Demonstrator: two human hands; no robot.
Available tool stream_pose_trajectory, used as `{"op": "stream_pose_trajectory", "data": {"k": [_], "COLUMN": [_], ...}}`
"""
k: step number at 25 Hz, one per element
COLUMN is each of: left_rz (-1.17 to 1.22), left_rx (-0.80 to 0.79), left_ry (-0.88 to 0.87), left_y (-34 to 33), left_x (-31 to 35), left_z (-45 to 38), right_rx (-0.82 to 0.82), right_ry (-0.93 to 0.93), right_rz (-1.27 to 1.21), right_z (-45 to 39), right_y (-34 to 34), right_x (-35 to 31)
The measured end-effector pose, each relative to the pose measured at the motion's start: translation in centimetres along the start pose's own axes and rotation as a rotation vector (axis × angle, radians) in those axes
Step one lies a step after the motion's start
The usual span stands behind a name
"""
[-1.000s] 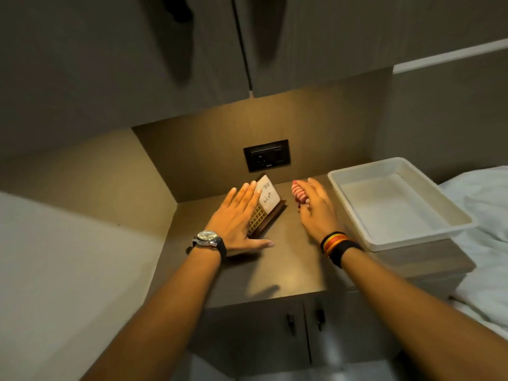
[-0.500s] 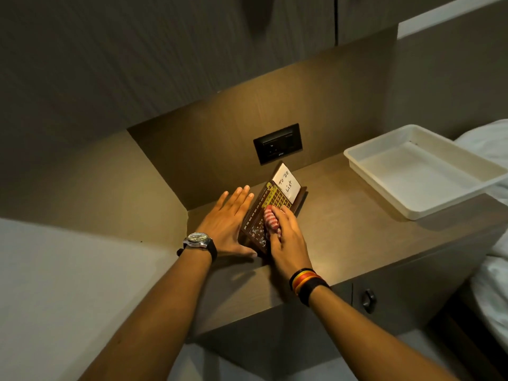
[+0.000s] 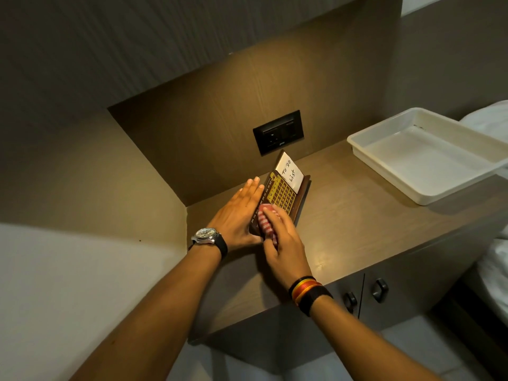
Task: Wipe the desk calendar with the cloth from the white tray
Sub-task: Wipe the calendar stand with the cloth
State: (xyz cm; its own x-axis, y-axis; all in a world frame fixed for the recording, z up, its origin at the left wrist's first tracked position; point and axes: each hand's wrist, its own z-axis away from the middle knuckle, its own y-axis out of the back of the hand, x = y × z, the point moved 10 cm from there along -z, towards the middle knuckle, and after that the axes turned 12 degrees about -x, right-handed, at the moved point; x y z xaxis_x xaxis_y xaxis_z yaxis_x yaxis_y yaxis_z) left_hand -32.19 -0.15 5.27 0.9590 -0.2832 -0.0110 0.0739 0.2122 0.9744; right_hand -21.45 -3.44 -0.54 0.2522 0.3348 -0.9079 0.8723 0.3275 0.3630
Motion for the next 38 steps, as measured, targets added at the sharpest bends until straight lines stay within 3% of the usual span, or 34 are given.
{"op": "stream_pose_trajectory", "data": {"k": [3, 7, 12, 16, 22, 27, 33, 38], "left_rz": [0.013, 0.059, 0.113, 0.105, 0.138, 0.113, 0.123, 0.14], "left_rx": [0.002, 0.034, 0.048, 0.049, 0.062, 0.058, 0.054, 0.073], "left_ry": [0.016, 0.021, 0.017, 0.031, 0.02, 0.033, 0.042, 0.068], "left_y": [-0.2, -0.1, -0.5, -0.3, -0.4, -0.1, -0.1, 0.0], "left_x": [0.2, 0.8, 0.5, 1.0, 1.1, 1.7, 1.7, 2.0], "left_z": [0.2, -0.2, 0.3, -0.3, 0.5, -0.4, -0.4, -0.6], "right_rx": [-0.06, 0.085, -0.048, 0.076, -0.027, 0.107, 0.021, 0.13], "right_ry": [0.054, -0.063, 0.127, -0.05, 0.163, -0.06, 0.054, -0.06], "right_rz": [0.037, -0.034, 0.095, 0.045, 0.173, 0.098, 0.112, 0.005], "right_z": [1.3, -2.0, 2.7, -1.6, 3.3, -1.5, 2.4, -0.2], "right_y": [0.2, 2.3, -0.1, 2.9, 0.1, 3.2, 1.4, 2.8], "right_x": [0.6, -0.2, -0.8, 0.6, -0.3, 1.8, 2.0, 2.1]}}
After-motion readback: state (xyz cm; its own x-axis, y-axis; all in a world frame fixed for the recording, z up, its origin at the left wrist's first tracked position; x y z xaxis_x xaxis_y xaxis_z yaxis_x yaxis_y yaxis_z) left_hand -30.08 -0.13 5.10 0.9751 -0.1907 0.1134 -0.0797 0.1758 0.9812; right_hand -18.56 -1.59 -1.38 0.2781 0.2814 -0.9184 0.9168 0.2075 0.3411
